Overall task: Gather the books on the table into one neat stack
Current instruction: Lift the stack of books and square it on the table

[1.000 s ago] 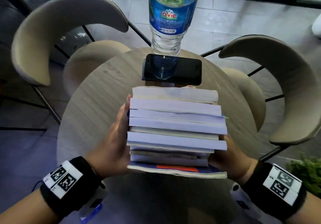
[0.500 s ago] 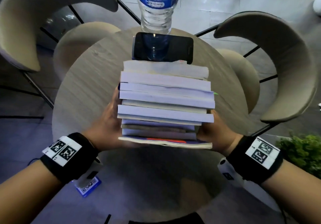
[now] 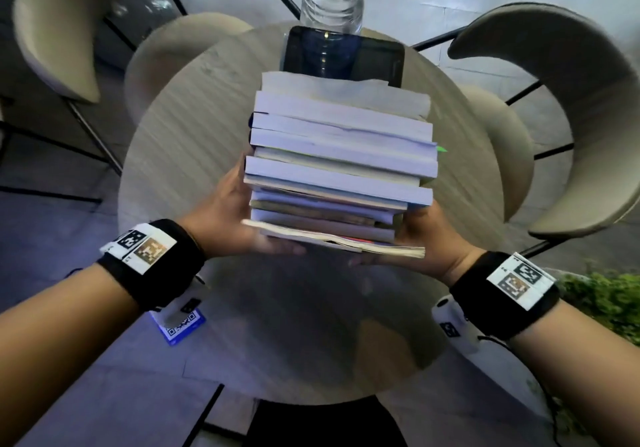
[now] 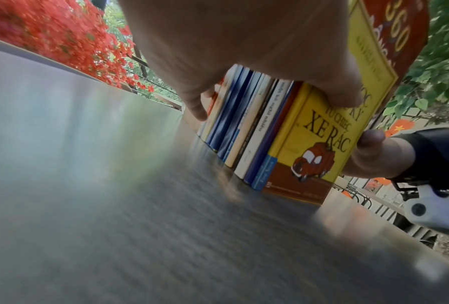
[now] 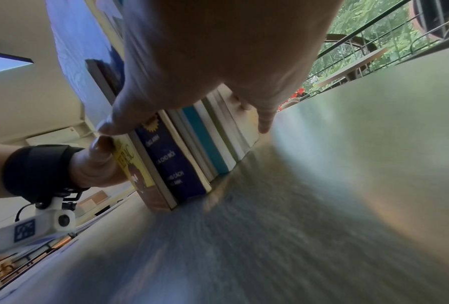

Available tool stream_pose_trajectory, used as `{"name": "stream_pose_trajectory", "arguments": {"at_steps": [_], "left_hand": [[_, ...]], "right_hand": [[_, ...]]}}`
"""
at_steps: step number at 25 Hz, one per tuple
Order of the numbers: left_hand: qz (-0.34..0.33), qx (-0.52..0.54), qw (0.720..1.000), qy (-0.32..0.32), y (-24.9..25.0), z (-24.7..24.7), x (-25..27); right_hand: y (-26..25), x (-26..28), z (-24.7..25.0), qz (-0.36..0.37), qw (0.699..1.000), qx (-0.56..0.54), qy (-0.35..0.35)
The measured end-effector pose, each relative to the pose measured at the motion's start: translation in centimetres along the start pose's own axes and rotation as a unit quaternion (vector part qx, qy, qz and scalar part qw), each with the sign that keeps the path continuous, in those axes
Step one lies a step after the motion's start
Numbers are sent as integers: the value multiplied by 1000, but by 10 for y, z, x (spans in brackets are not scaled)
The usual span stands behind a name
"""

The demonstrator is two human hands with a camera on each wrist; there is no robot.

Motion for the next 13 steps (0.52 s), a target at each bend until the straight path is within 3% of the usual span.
{"name": "stream_pose_trajectory", "arguments": {"at_steps": [1, 5, 8, 13], "left_hand": [[-7, 7, 1000, -2, -6, -1, 1], [34, 55, 998, -18, -24, -11, 4], [45, 22, 999, -20, -33, -22, 4], [70, 86, 994, 16, -21, -29, 10]], "right_hand": [[0, -1, 0, -8, 999, 39, -5], [13, -5, -4, -23, 999, 29, -6], [14, -4, -7, -42, 999, 9, -8], [-13, 11, -10, -40, 997, -25, 61]]}}
Point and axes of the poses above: each hand's wrist, its own x-axis away from the middle knuckle, its own z-axis out of the back of the hand, y = z × x, the point moved 6 cm from there along -x, towards the middle knuckle, and after that the axes turned 11 degrees about -y, right-handed, at the moved point
